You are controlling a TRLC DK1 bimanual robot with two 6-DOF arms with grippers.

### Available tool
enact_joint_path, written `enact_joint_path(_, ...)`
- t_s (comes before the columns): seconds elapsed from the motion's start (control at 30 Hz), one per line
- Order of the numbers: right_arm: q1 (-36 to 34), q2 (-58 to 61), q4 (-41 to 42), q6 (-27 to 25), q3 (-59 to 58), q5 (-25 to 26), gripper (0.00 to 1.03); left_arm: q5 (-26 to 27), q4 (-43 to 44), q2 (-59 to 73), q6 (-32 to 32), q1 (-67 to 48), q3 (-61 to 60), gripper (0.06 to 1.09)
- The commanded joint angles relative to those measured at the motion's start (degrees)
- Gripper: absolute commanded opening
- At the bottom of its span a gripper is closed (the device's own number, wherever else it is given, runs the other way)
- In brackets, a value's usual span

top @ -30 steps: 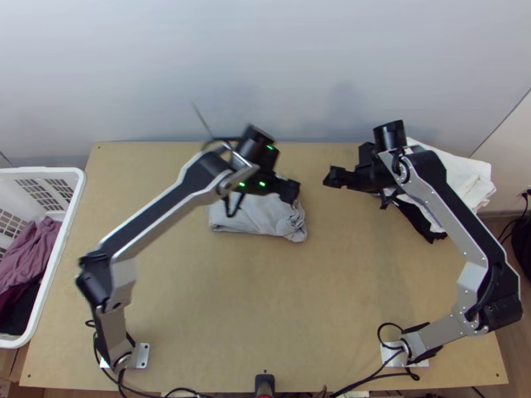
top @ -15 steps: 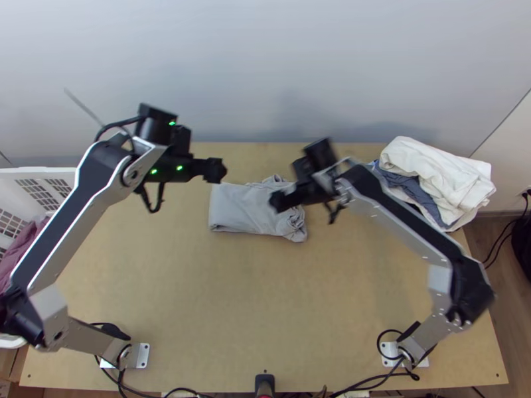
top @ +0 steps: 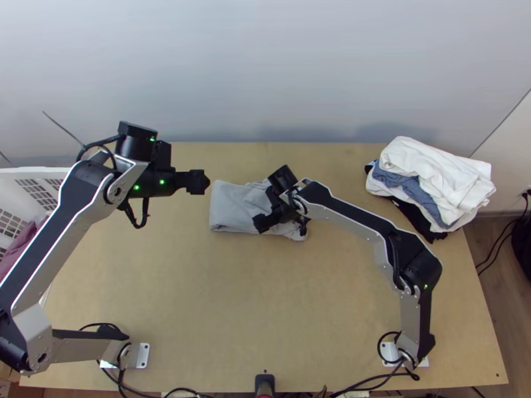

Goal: Fold the t-shirt

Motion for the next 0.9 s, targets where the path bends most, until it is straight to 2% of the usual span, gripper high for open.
enact_joint_path(0.0,-1.34,-1.61,1.35,-3.99,-0.28,3.12,0.99,0.03,0.38,-1.92,0.12,1.35,-2.97,1.04)
enact_joint_path(0.23,6.22,-12.59,2.58,-19.9,-5.12,12.88,0.99,0.03,1.97,-4.91,-0.05,2.58,-7.72,1.04)
enact_joint_path(0.4,11.14,-16.73,14.27,-34.67,-17.42,17.89,0.99,0.12,2.49,-6.67,-0.31,3.46,-9.74,1.04)
enact_joint_path(0.6,12.73,-15.67,27.36,-46.09,-25.86,20.0,0.99,0.3,3.02,-8.78,-0.14,5.31,-11.76,1.04)
enact_joint_path(0.8,11.76,-11.19,36.94,-53.83,-29.29,22.81,0.99,0.82,3.2,-9.83,-0.23,5.92,-12.99,1.04)
enact_joint_path(0.87,11.58,-9.87,39.14,-54.8,-29.55,24.3,0.99,0.82,3.55,-10.18,-0.23,6.01,-13.43,1.04)
